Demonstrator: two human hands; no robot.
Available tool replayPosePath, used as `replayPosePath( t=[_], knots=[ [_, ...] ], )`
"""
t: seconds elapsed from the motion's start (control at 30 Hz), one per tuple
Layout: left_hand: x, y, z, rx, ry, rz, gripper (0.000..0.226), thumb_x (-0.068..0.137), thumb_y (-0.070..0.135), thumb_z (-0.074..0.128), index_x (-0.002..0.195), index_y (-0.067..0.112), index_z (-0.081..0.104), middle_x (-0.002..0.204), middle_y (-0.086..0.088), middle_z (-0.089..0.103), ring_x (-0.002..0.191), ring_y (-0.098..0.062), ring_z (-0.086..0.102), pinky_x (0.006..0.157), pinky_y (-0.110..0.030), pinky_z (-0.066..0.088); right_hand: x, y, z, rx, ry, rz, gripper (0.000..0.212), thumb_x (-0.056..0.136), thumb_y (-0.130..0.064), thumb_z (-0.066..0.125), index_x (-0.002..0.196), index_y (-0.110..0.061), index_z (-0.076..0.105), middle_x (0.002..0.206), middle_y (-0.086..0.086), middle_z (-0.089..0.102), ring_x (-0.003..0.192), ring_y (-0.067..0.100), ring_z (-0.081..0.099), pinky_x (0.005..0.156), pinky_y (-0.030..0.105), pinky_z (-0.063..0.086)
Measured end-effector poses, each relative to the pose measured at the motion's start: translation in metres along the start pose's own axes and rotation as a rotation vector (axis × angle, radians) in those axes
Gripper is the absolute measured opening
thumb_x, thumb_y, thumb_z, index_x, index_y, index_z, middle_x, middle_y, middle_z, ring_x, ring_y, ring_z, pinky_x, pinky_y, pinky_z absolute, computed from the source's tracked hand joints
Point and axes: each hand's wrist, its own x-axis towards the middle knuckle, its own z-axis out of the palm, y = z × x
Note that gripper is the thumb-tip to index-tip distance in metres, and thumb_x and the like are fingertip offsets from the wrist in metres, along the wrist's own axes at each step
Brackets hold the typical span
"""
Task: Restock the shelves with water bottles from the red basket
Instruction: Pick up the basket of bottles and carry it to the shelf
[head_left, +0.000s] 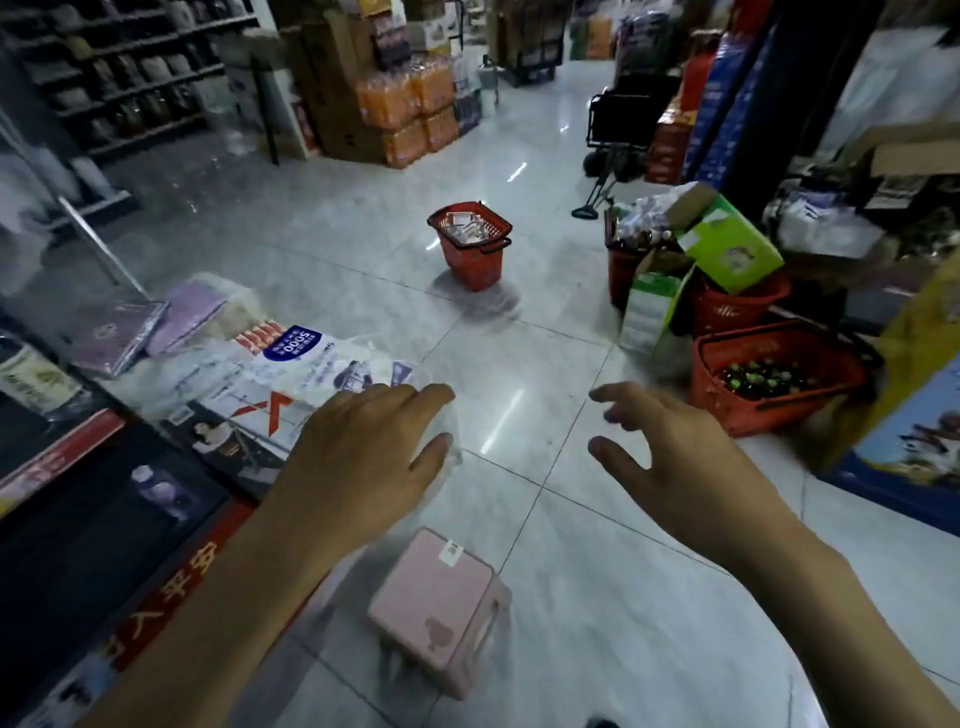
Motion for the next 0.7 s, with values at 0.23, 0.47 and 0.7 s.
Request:
replayPosePath(
  t=[0.23, 0.47, 0.7],
  knots=[
    [0.087, 0.035, 0.044, -0.321, -0.004, -0.11, 0.016, 0.092, 0.027, 0.056, 0.077, 0.031, 0.058, 0.053, 0.015, 0.053, 0.055, -0.004, 0.057, 0.051, -0.011, 0.036, 0.034, 0.097, -0.039, 0.169, 0.184, 0.104, 0.037, 0.094, -0.045, 0.039, 0.074, -0.02, 0.058, 0.06, -0.009, 0.057, 0.06, 0.01, 0.055, 0.057, 0.039, 0.046],
    [0.155, 0.03, 0.078, -0.38, 0.002, -0.167, 0.022, 0.091, 0.022, 0.059, 0.071, 0.03, 0.055, 0.06, 0.02, 0.057, 0.052, -0.002, 0.056, 0.05, -0.011, 0.041, 0.101, 0.157, -0.048, 0.246, 0.149, 0.131, 0.03, 0.099, -0.031, 0.048, 0.07, -0.028, 0.057, 0.072, -0.037, 0.057, 0.068, -0.005, 0.056, 0.056, 0.011, 0.038],
    [0.264, -0.027, 0.127, -0.349, 0.024, -0.232, 0.016, 0.089, 0.021, 0.063, 0.074, 0.026, 0.061, 0.051, 0.012, 0.056, 0.065, -0.005, 0.059, 0.048, -0.025, 0.045, 0.227, 0.189, -0.036, 0.279, 0.069, 0.142, 0.027, 0.094, -0.036, 0.047, 0.077, -0.024, 0.064, 0.065, -0.007, 0.063, 0.062, 0.011, 0.06, 0.056, 0.033, 0.047]
  ],
)
